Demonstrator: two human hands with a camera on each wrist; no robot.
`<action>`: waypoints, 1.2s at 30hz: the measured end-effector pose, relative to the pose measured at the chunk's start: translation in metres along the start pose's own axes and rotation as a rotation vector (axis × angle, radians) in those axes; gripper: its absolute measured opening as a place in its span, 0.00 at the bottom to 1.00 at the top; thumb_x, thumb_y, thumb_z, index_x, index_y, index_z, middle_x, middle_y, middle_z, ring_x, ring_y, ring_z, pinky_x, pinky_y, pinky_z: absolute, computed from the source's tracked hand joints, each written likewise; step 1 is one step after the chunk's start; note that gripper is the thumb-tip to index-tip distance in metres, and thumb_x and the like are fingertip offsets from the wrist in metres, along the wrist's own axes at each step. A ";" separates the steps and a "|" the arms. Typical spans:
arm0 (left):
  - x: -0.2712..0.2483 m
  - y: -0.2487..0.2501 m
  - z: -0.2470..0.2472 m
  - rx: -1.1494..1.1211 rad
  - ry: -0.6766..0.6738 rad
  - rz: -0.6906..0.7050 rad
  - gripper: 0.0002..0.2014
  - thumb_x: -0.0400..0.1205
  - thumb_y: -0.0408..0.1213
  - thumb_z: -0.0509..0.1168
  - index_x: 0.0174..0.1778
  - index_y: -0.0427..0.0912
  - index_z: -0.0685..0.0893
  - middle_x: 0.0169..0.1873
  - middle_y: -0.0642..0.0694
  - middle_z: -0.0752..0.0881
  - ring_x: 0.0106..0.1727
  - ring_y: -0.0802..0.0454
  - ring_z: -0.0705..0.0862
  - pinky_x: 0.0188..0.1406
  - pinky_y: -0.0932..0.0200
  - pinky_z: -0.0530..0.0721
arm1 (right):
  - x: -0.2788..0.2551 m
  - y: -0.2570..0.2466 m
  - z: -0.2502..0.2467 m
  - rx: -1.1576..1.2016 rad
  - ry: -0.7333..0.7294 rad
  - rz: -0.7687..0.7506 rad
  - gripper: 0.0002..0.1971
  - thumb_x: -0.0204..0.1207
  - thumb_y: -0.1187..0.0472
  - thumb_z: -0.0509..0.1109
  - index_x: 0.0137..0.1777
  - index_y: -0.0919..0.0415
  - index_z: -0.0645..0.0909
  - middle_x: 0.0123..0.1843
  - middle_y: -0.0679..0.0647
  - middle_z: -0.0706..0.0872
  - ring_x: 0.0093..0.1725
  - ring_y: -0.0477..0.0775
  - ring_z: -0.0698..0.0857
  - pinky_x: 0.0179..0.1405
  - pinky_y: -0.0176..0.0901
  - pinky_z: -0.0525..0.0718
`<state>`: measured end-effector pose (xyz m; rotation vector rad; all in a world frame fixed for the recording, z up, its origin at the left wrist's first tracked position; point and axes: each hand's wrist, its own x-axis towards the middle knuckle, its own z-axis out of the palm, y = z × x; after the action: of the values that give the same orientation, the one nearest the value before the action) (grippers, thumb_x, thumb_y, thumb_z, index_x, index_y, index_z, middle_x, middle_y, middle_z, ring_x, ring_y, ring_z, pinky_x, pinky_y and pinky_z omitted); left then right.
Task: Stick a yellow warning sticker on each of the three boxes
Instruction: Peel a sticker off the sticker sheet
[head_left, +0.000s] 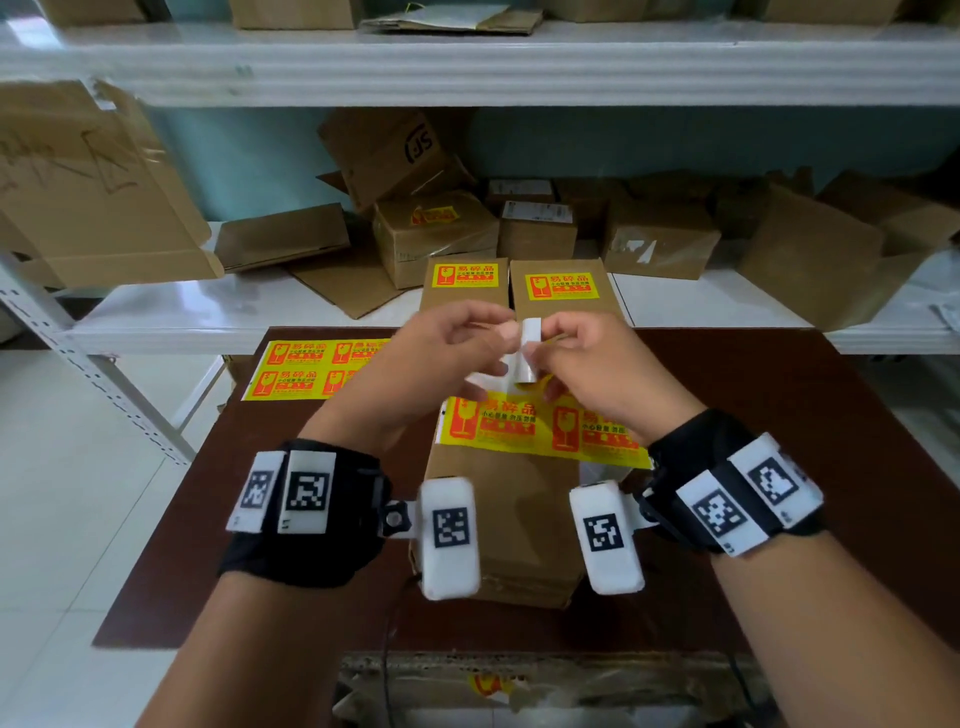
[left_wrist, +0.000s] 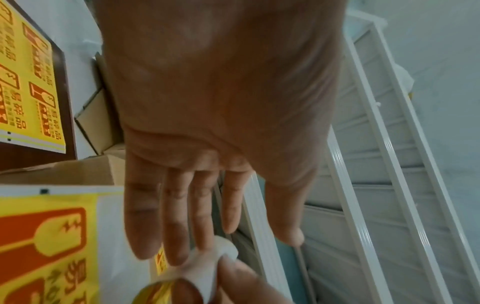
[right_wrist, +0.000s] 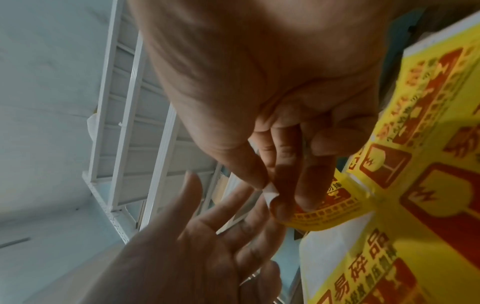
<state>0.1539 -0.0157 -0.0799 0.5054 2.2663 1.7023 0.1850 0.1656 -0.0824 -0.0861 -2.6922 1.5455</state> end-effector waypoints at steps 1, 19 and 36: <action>0.000 0.000 0.003 0.012 -0.013 0.001 0.10 0.83 0.47 0.69 0.60 0.56 0.83 0.50 0.51 0.91 0.54 0.52 0.91 0.46 0.52 0.90 | -0.001 0.000 0.004 0.018 -0.022 -0.004 0.09 0.84 0.58 0.69 0.46 0.61 0.86 0.37 0.52 0.92 0.34 0.53 0.91 0.41 0.50 0.87; 0.011 -0.016 -0.008 0.021 0.196 -0.065 0.08 0.85 0.35 0.65 0.59 0.47 0.83 0.39 0.46 0.89 0.40 0.56 0.87 0.34 0.58 0.84 | -0.001 0.004 -0.001 0.035 -0.085 -0.085 0.13 0.88 0.63 0.64 0.64 0.54 0.88 0.51 0.53 0.94 0.39 0.40 0.88 0.31 0.22 0.77; 0.009 -0.020 -0.014 0.128 0.117 -0.101 0.19 0.77 0.30 0.76 0.60 0.48 0.80 0.32 0.50 0.85 0.35 0.56 0.86 0.36 0.53 0.90 | 0.001 0.008 0.000 0.226 -0.195 -0.051 0.11 0.86 0.70 0.65 0.59 0.57 0.84 0.55 0.52 0.93 0.52 0.47 0.90 0.48 0.35 0.86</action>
<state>0.1377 -0.0287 -0.0953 0.3184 2.4507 1.5845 0.1839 0.1698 -0.0888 0.1459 -2.6082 1.9208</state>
